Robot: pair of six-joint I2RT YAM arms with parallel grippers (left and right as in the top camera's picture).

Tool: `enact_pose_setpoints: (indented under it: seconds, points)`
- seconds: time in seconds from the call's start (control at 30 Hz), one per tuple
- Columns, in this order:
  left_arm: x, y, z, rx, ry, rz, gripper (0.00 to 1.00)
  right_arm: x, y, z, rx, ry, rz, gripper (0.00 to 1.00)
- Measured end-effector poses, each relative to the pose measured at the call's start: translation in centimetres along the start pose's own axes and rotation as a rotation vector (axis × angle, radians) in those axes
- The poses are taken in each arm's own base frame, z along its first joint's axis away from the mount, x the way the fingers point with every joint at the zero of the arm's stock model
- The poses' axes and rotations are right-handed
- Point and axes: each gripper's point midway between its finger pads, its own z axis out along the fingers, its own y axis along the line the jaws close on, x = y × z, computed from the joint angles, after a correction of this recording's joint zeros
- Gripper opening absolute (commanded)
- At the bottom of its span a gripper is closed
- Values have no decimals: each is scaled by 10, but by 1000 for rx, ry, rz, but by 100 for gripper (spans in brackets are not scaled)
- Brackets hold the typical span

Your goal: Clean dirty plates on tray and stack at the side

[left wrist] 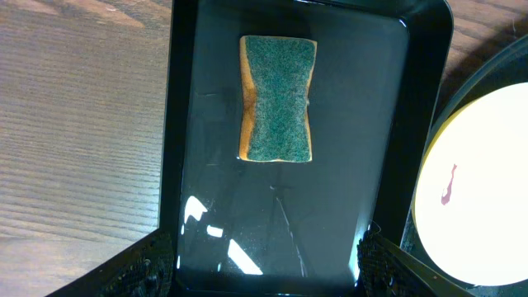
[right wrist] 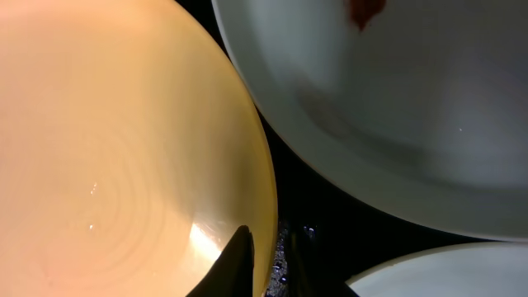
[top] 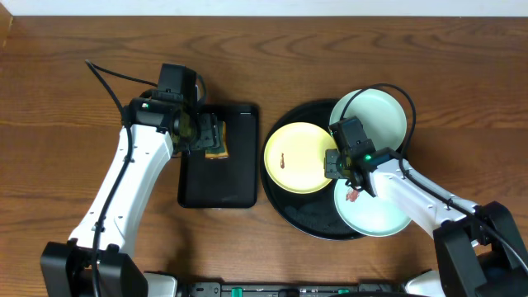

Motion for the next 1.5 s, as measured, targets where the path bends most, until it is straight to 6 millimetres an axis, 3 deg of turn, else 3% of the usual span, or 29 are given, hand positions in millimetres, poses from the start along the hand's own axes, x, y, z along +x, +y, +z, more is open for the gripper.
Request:
enact_pose_setpoints:
  seconds: [0.37, 0.5, 0.67, 0.87, 1.27, 1.5]
  points:
    - [0, 0, 0, 0, 0, 0, 73, -3, 2, 2, -8, -15, 1, 14]
    - [-1, 0, 0, 1, -3, 0, 73, -1, 1, 5, -4, -6, -4, 1]
    - [-8, -2, 3, 10, -32, 1, 73, -2, 0, 6, 0, -9, 7, 1]
    - [-16, -3, 33, 12, -38, -11, 74, -2, 0, 6, -1, -11, 7, 1]
    - [-23, 1, 119, -27, 33, -28, 74, -2, 0, 6, -1, -11, 7, 2]
    - [-35, -2, 128, -17, -12, -26, 74, -2, 0, 6, -1, -11, 7, 3]
